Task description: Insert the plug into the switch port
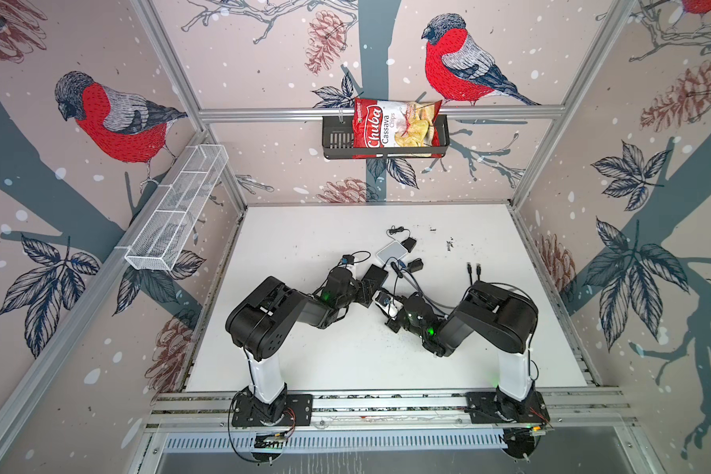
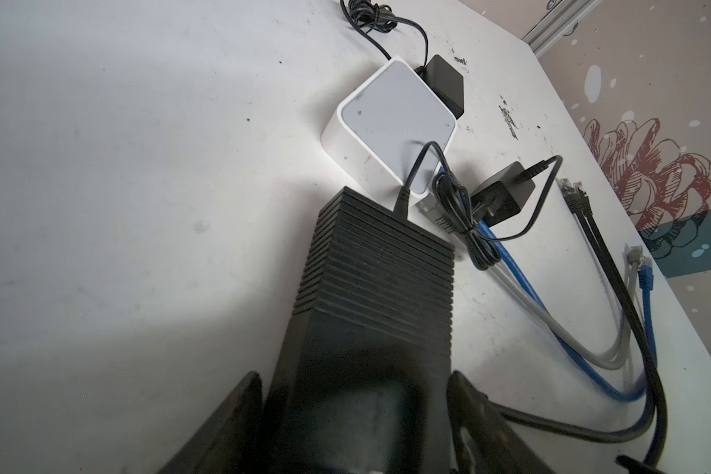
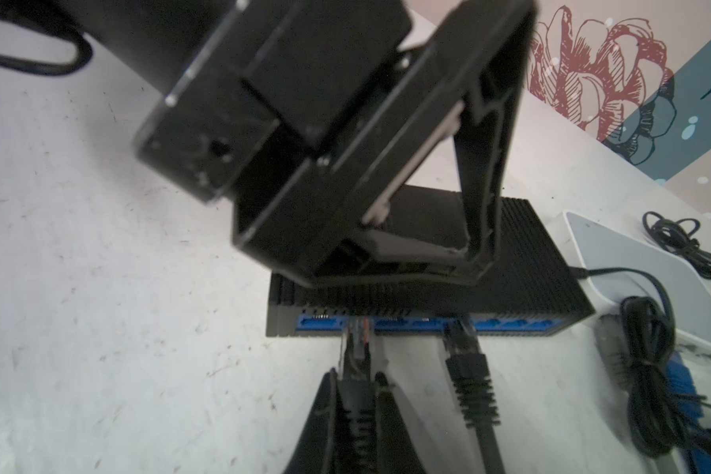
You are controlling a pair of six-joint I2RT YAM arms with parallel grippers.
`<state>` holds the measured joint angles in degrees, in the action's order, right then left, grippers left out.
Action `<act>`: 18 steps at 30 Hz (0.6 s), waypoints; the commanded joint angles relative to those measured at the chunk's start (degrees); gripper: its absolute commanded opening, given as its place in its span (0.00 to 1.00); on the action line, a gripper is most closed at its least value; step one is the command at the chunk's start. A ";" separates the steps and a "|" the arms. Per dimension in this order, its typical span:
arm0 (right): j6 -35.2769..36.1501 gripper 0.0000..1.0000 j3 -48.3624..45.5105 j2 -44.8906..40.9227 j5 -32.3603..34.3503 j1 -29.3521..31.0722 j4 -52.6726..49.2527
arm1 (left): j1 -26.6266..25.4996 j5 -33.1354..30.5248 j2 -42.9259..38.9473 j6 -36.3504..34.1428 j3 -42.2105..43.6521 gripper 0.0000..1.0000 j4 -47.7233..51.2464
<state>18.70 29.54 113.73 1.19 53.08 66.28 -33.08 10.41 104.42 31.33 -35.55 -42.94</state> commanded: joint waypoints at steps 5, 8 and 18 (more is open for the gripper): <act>2.44 0.07 1.84 1.97 -6.87 0.23 11.80 | -2.30 19.26 1.99 3.44 -0.13 0.69 -1.31; 3.25 0.07 2.08 2.54 -8.03 0.21 12.80 | -2.51 20.71 2.32 3.04 0.04 0.68 -2.77; 4.50 0.06 2.98 0.59 -11.60 0.27 5.96 | -3.26 23.00 1.41 -1.11 -0.39 0.68 -0.46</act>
<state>20.67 30.85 115.33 1.34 52.66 68.42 -33.56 8.69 106.17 28.56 -35.59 -46.11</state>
